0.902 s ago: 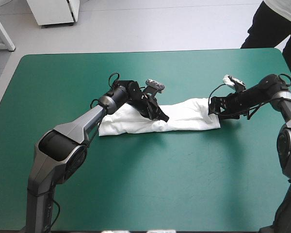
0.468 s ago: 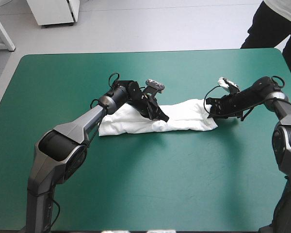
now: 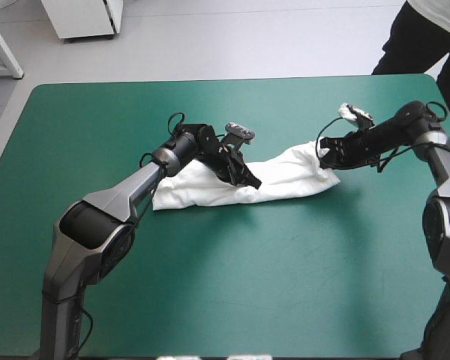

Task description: Fold the cloth

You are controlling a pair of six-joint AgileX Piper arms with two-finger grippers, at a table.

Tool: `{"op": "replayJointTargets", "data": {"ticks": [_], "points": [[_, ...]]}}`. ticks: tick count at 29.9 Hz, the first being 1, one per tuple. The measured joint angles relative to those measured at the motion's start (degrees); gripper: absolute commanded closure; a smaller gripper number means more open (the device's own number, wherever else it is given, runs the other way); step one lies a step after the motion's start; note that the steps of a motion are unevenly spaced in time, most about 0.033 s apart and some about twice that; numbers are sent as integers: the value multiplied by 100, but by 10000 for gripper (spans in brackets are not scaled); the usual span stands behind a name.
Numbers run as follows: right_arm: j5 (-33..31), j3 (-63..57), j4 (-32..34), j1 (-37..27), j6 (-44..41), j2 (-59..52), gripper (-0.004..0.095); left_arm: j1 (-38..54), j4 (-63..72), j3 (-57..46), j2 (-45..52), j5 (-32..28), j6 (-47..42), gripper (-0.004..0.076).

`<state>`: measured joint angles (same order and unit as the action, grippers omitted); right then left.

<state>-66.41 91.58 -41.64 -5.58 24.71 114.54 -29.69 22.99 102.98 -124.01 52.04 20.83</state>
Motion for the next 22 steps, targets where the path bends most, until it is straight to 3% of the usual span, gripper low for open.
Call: {"op": "replayJointTargets", "data": {"ticks": [15,22], "points": [[-339,177,-256,11,-78,-543,921,0,6,4,6,53,0,734],[-338,191,-489,165,-6,-543,921,141,-793,366,471,831,-293,734]]}}
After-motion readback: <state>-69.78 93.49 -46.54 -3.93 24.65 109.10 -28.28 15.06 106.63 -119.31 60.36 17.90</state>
